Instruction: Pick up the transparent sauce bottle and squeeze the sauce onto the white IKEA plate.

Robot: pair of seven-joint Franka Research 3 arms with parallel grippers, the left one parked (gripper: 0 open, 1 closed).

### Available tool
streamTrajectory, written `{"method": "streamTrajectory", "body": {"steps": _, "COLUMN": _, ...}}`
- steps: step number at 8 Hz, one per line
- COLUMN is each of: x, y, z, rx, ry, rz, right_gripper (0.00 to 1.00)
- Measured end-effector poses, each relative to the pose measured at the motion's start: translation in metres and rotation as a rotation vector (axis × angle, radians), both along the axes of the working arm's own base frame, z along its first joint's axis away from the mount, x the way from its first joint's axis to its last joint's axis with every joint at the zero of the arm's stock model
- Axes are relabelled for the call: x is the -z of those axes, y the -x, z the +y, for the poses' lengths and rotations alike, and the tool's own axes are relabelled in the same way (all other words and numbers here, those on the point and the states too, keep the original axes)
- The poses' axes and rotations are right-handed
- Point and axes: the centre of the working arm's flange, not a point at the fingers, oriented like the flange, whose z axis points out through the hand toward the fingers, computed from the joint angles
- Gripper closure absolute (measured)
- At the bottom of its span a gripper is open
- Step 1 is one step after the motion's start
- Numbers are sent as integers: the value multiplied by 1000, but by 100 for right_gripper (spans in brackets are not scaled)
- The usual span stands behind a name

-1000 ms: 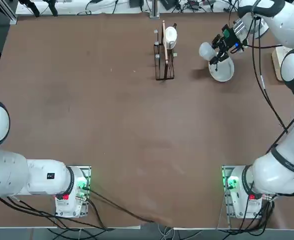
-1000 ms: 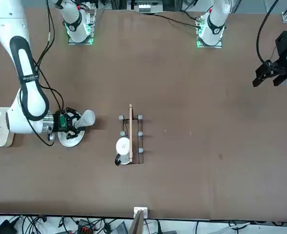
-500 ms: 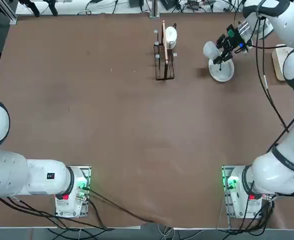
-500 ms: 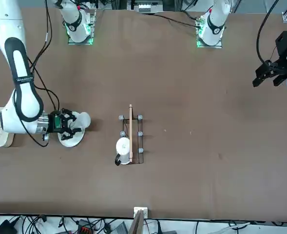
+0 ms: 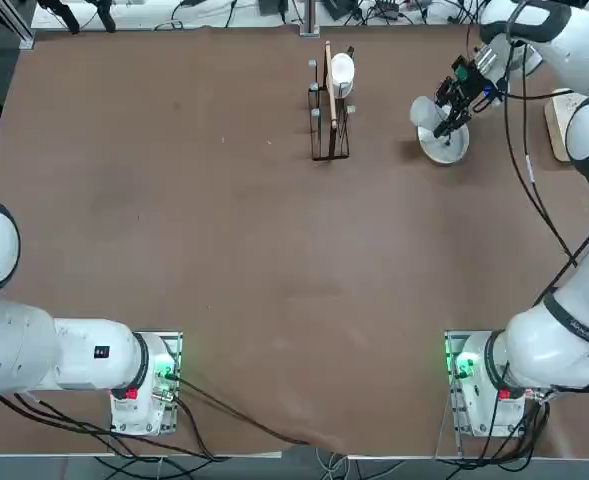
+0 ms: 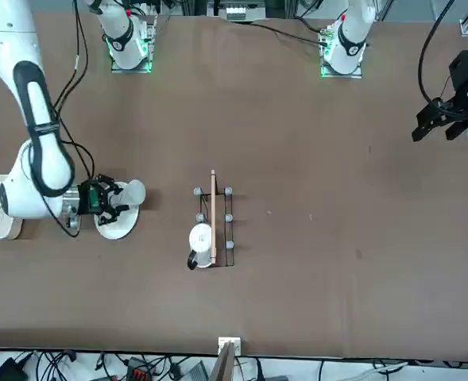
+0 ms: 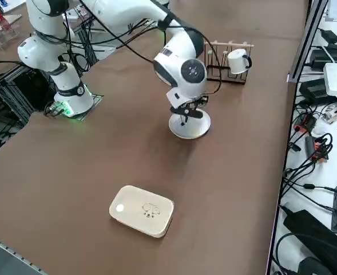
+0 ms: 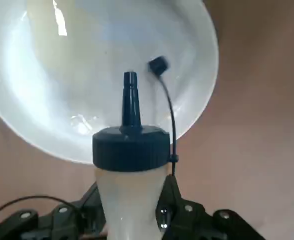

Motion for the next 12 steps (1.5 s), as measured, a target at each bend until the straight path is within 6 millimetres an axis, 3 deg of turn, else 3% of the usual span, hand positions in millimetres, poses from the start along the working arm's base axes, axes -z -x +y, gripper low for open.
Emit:
{"method": "streamTrajectory", "body": {"steps": 5, "x": -29, "y": -11, "z": 66, "rx": -69, "ry": 297, "rz": -6, "right_gripper": 52}}
{"method": "streamTrajectory", "body": {"steps": 12, "x": -41, "y": -10, "z": 95, "rx": -131, "ry": 542, "rz": -24, "right_gripper": 52}}
